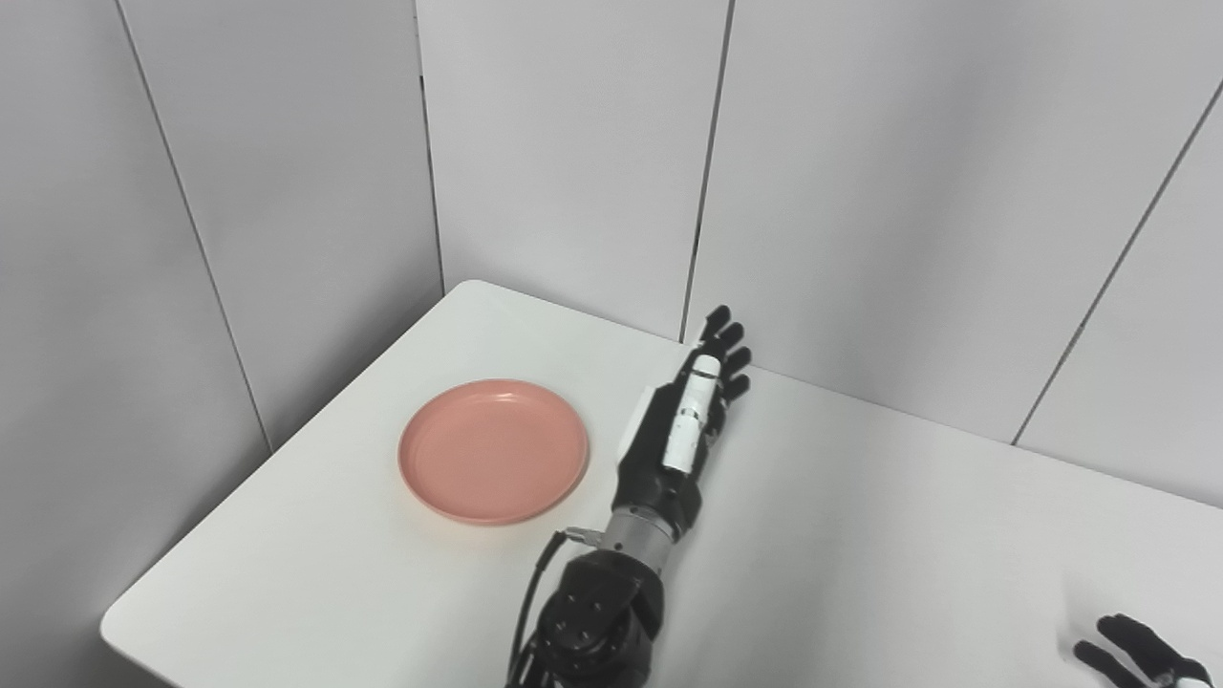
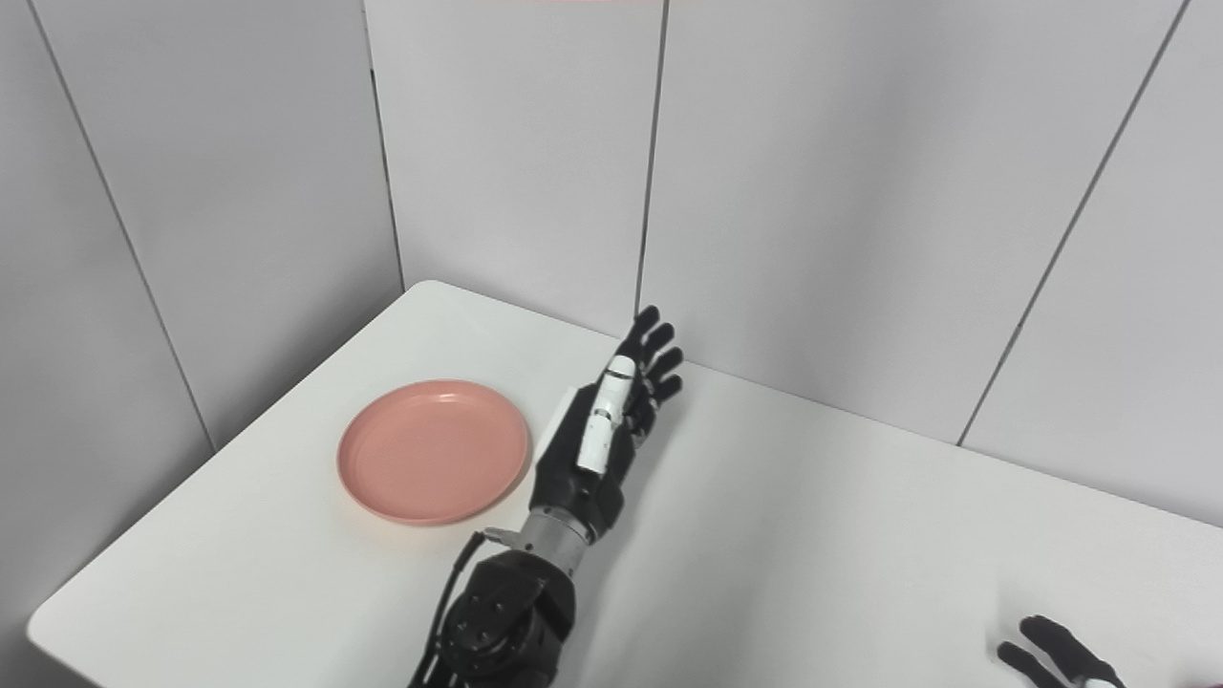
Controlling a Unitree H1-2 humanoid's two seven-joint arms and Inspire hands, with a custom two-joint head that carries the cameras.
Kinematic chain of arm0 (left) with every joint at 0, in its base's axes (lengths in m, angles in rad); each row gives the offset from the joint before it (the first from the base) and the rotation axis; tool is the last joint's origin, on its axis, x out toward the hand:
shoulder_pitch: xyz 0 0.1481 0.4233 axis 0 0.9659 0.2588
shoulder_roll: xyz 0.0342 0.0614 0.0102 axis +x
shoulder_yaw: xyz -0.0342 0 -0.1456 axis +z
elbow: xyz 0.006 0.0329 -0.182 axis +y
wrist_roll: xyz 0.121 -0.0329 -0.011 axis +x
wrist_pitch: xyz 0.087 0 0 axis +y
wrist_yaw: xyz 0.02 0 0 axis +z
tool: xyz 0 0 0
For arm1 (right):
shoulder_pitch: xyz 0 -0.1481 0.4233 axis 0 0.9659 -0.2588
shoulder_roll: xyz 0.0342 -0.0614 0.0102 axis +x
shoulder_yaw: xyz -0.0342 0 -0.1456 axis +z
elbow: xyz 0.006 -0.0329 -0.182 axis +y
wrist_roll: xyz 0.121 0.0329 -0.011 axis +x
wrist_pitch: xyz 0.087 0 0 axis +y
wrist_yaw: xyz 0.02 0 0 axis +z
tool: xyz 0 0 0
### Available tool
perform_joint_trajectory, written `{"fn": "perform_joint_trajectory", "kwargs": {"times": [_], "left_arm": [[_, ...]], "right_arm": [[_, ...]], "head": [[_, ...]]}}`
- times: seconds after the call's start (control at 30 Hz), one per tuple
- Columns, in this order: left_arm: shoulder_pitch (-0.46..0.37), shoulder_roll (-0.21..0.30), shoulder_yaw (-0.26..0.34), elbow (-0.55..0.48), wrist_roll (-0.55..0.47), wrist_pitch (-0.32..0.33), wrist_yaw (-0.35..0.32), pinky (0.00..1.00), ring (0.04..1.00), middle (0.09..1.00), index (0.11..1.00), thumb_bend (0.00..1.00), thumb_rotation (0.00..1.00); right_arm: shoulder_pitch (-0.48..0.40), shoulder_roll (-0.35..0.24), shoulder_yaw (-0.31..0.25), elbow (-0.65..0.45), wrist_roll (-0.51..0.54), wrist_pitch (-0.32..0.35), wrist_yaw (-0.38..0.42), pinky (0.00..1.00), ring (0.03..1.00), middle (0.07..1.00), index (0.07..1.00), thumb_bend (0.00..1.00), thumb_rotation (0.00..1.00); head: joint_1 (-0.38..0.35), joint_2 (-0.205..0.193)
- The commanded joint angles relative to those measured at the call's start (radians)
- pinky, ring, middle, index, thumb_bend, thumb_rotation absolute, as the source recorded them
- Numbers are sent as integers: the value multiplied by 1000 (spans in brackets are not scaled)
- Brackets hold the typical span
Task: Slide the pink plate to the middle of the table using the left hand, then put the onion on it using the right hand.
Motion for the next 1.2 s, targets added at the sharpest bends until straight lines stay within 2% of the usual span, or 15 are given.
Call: {"fn": "perform_joint_trajectory", "kwargs": {"times": [0.0,0.43,0.8,1.17], "left_arm": [[-49,11,13,-58,2,0,8,976,969,983,961,428,1000],[-92,83,126,-109,-8,24,22,1000,998,1000,991,412,1000],[-126,115,203,-49,-20,-12,61,1000,989,999,987,406,1000],[-138,171,259,-19,5,-19,108,996,995,1000,988,400,1000]], "right_arm": [[4,10,0,3,8,11,-1,304,682,751,669,316,846],[1,3,4,5,5,12,3,300,693,761,666,344,837],[6,9,5,-10,3,34,-3,283,699,764,663,346,837],[3,1,-1,6,14,15,5,297,696,764,666,329,836]], "head": [[1,0],[9,-2],[11,2],[13,10]]}}
